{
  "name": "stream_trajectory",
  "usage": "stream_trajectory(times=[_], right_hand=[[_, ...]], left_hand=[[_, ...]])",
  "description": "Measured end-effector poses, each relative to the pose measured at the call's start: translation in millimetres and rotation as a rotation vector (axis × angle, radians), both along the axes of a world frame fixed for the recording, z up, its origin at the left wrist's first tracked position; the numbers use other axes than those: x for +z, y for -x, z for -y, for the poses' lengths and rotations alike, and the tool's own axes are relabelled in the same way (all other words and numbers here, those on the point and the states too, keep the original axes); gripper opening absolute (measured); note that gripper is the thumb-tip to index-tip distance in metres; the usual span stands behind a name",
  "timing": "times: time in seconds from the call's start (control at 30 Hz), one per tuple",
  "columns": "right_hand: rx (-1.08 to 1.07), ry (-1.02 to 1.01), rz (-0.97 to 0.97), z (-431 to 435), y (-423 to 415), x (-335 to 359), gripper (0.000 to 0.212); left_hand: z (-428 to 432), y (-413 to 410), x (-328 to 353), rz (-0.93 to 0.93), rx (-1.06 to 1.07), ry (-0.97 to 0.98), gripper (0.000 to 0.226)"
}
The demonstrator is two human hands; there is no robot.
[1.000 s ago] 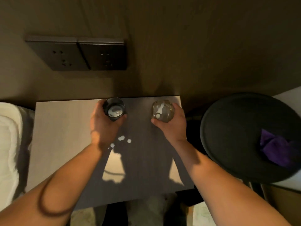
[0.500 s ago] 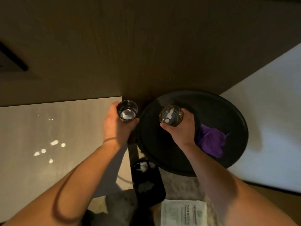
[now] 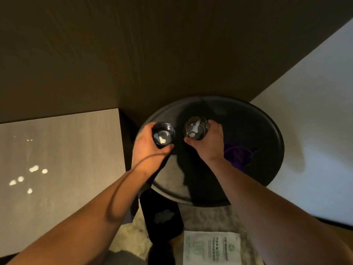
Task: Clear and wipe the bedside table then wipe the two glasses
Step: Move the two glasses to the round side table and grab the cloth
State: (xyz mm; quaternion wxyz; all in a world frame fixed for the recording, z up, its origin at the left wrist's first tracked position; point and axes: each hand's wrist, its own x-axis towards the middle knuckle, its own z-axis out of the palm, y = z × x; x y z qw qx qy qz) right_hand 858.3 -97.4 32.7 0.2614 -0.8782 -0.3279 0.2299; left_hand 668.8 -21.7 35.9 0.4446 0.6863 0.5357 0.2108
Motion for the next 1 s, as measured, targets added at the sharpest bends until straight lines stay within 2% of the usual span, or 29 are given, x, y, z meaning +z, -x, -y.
stream_trajectory(times=[0.23,0.33,0.43,0.53,0.6,0.77,0.87,1.0], right_hand=[[0.014,0.035,-0.019,-1,0,-1,0.111],[0.022,0.078,-0.03,6,1,4,0.123],[0.027,0.085,0.068,27,2,12,0.111],[0.025,0.13,0.288,60,0,15,0.087],[0.039,0.21,0.358,82,-5,10,0.077],[0.163,0.351,0.295,114,-11,-7,0.073],[0.189,0.388,0.325,120,-7,-13,0.076],[0.17,0.421,0.365,123,-3,-19,0.07]], left_hand=[[-4,-4,-3,-0.023,-0.028,0.001,0.09],[-2,-1,-5,-0.032,-0.015,0.041,0.113],[9,12,-13,-0.139,0.008,0.007,0.131],[29,27,-30,-0.266,0.01,-0.038,0.126],[41,31,-39,-0.369,-0.036,-0.081,0.119],[62,31,-53,-0.6,-0.231,-0.199,0.094],[69,31,-59,-0.704,-0.277,-0.244,0.09],[70,28,-60,-0.757,-0.278,-0.253,0.092]])
